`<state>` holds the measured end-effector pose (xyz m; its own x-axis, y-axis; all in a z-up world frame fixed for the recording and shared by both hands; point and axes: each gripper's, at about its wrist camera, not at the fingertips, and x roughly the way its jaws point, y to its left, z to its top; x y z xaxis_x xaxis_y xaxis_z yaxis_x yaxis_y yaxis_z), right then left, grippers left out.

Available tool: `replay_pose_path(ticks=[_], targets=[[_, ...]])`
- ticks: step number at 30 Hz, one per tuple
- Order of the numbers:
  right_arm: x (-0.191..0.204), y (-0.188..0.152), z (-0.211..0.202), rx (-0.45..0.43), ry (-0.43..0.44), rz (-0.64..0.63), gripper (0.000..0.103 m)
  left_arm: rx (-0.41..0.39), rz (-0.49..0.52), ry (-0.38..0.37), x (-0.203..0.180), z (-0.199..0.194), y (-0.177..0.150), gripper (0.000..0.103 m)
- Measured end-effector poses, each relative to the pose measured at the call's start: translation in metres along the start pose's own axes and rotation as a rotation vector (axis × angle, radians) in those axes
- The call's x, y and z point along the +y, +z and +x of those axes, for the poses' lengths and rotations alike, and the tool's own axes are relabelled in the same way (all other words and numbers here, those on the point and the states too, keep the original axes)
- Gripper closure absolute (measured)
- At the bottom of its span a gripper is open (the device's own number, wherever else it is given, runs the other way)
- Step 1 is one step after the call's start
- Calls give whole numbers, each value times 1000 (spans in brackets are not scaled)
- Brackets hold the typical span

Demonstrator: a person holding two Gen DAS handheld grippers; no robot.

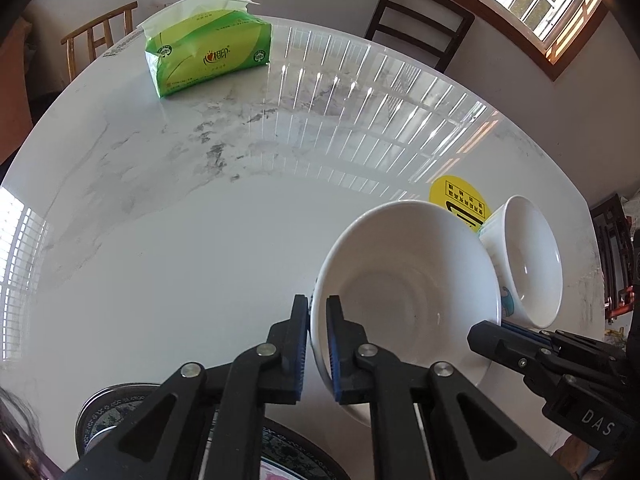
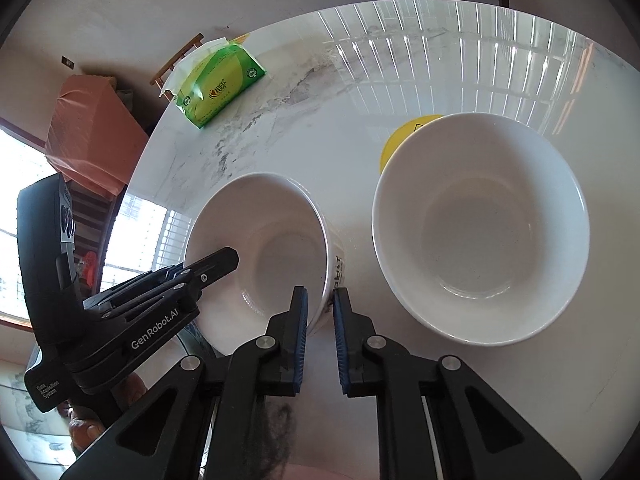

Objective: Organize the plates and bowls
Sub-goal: 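Carry the white ribbed bowl into the pink bowl and open both tools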

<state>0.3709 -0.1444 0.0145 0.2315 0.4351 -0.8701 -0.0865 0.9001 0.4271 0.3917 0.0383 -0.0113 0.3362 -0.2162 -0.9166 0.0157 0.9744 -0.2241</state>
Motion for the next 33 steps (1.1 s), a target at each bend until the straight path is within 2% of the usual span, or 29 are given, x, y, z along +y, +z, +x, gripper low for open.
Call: replay_pose_path(ticks=[8, 15, 27, 33], targets=[[13, -8, -30, -46, 54, -23, 91, -63, 1, -3, -3, -39, -15, 93], [19, -32, -60, -79, 97, -41, 91, -122, 8, -24, -15, -80, -40, 92], [20, -99, -117, -149, 165, -69, 91, -194, 70, -65, -45, -145, -105, 91], [12, -135, -122, -134, 177, -62, 91, -225, 121, -47, -61, -156, -141, 91]])
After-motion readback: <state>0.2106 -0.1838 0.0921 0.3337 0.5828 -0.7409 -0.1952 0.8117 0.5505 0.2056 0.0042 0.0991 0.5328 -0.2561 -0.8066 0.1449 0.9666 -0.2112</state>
